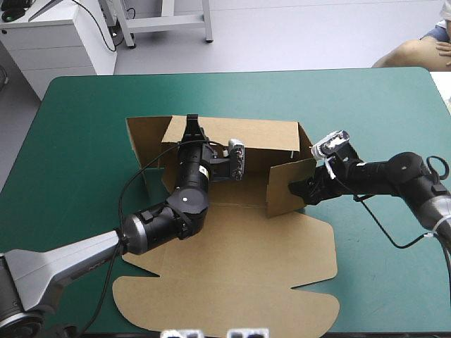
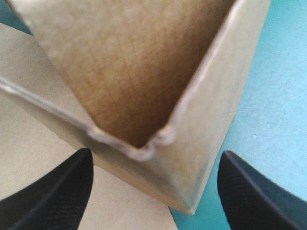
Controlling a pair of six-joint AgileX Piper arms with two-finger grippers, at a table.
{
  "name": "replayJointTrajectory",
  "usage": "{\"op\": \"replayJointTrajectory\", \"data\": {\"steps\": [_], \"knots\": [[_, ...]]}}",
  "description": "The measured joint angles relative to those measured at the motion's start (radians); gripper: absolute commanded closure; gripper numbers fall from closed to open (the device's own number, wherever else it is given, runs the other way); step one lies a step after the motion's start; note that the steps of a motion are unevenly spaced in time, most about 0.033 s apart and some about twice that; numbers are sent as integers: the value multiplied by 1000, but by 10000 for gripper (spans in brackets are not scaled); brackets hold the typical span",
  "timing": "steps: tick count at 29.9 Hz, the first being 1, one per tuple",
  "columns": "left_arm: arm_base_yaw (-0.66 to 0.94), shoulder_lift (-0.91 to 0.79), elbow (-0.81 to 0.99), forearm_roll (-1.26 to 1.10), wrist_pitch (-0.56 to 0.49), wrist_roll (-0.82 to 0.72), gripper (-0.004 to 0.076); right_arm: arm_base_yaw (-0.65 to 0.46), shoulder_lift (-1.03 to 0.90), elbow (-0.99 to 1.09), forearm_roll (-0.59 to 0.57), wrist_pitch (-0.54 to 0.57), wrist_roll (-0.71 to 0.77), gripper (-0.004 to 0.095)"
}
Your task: Fold the box
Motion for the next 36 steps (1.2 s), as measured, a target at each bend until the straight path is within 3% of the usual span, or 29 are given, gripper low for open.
{"op": "replayJointTrajectory", "data": {"steps": [4,12,21,24,28,36], "knots": [[0,0,0,2,-8,0,732,85,-25,67,24,-117,22,307],[0,-1,0,2,0,0,732,315,-72,166,80,-497,55,307],[1,-2,0,2,-5,0,732,433,-90,202,115,-801,175,323],[0,-2,0,2,-19,0,732,436,-82,203,123,-851,180,467],[0,-2,0,2,-20,0,732,436,-63,204,130,-891,182,933],[0,-2,0,0,-21,-2,719,434,-54,204,148,-951,182,913]]}}
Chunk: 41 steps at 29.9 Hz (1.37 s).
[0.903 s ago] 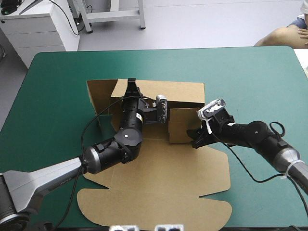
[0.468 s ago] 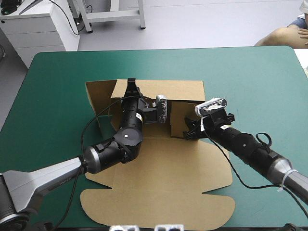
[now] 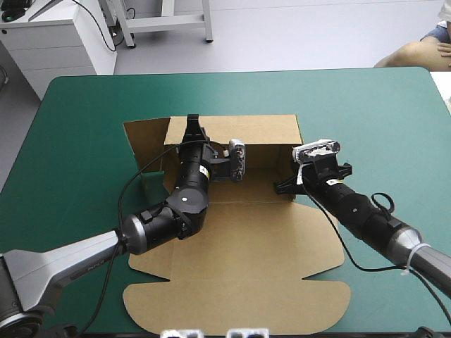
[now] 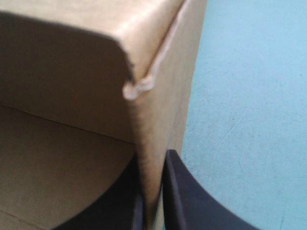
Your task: Fold the box
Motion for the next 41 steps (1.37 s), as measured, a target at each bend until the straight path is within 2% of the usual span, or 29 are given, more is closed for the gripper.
{"op": "replayJointTrajectory", "data": {"steps": [2,6,8,10,12,17,21,29,32,35,37,40,41], "knots": [[0,0,0,5,-13,-4,674,0,1,0,2,-4,1,913],[-1,0,0,6,-99,-5,477,0,5,0,8,-4,-3,913],[-2,0,0,7,-111,-13,349,0,5,0,10,-9,-5,913],[-2,0,0,7,-112,-37,255,1,5,0,11,-13,-11,913],[-2,0,0,9,-116,-76,215,2,5,0,11,-13,-15,913],[-5,0,0,12,-122,-147,213,2,13,-2,12,-23,-18,917],[-56,0,0,12,-56,-161,213,-33,43,-43,14,3,-24,928],[-261,0,0,-8,163,-164,213,-187,153,-213,11,243,-21,924],[-302,0,0,-47,210,-165,213,-231,190,-269,-1,323,7,924],[-317,0,0,-116,231,-165,243,-252,216,-318,-89,395,79,924],[-319,0,0,-161,246,-165,288,-254,230,-355,-210,438,187,924],[-319,0,0,-197,269,-165,414,-254,253,-421,-416,507,386,924],[-319,0,0,-204,276,-165,487,-254,262,-441,-487,531,456,924]]}}
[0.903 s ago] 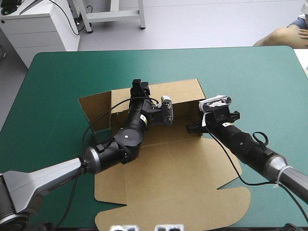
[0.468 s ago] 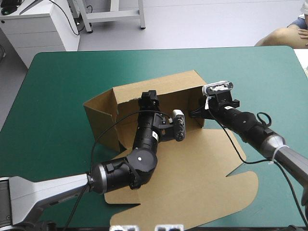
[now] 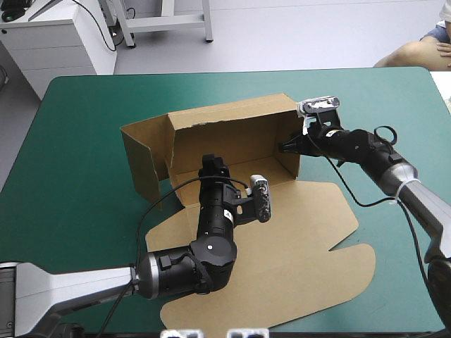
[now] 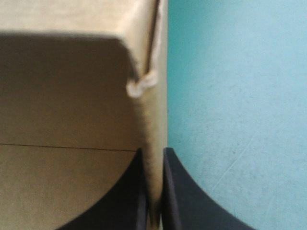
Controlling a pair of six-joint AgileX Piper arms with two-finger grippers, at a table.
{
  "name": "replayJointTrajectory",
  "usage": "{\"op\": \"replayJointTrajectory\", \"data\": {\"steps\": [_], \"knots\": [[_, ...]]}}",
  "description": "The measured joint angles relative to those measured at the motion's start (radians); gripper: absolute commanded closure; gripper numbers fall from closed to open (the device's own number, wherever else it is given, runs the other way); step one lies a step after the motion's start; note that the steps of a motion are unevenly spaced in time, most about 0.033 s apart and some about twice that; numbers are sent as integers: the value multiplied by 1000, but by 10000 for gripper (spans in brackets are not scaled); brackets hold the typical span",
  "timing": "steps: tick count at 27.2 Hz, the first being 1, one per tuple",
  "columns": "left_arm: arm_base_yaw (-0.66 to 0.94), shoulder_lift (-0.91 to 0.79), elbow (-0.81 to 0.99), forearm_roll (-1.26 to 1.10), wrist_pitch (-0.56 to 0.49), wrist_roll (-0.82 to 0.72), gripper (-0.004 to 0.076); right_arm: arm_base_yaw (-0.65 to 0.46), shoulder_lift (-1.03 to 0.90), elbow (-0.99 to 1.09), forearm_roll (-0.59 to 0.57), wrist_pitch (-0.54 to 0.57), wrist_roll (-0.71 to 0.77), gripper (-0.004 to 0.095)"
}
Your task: Fold the box
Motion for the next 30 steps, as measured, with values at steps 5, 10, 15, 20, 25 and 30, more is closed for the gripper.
{"op": "replayJointTrajectory", "data": {"steps": [5,10,15,20,25,30], "knots": [[0,0,0,-45,14,35,726,0,38,-111,-213,162,199,924],[4,-22,-13,-143,-54,216,726,0,52,-151,-251,239,227,924],[60,-86,-82,-457,-146,385,726,0,52,-154,-263,267,232,924],[165,-211,-148,-726,-155,582,726,0,52,-156,-277,290,234,925],[453,-355,-166,-1036,-134,826,725,0,52,-156,-281,305,241,925],[1054,-555,-167,-1488,-110,1124,725,0,52,-157,-284,315,244,926]]}}
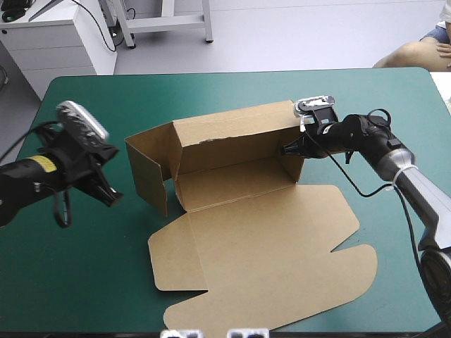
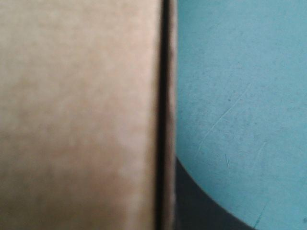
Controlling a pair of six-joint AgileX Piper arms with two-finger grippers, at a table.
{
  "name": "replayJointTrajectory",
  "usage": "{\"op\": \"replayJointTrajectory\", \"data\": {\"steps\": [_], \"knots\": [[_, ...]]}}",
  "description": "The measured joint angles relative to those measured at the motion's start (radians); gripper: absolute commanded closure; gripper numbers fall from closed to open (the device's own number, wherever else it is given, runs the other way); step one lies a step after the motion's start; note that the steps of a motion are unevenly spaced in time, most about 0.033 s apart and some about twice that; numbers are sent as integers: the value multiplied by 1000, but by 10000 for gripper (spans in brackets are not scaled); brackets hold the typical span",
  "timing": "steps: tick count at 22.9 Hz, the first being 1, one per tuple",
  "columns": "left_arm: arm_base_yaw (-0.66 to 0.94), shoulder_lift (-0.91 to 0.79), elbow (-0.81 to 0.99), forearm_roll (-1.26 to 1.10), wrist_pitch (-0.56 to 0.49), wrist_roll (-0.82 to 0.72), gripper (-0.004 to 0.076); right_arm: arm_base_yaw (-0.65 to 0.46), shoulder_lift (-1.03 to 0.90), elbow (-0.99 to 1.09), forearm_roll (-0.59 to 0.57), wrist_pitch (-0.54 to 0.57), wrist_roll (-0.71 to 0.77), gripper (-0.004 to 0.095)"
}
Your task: Fold the box
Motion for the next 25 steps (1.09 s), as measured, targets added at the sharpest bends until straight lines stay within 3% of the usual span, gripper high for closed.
{"op": "replayJointTrajectory", "data": {"steps": [3,5,9,11,18,22,25], "knots": [[340,-24,4,-229,59,154,725,0,0,0,0,0,0,926],[553,-23,71,-519,76,278,725,0,0,0,0,0,0,926],[741,20,215,-786,6,296,725,0,0,0,0,0,0,926],[766,56,290,-820,-65,271,725,0,0,0,0,1,0,925],[769,116,406,-874,-167,259,725,0,18,-62,-12,59,52,924],[769,144,445,-925,-199,266,725,0,41,-188,-76,238,87,924],[769,148,459,-1026,-202,343,726,-2,43,-354,-211,442,184,924]]}}
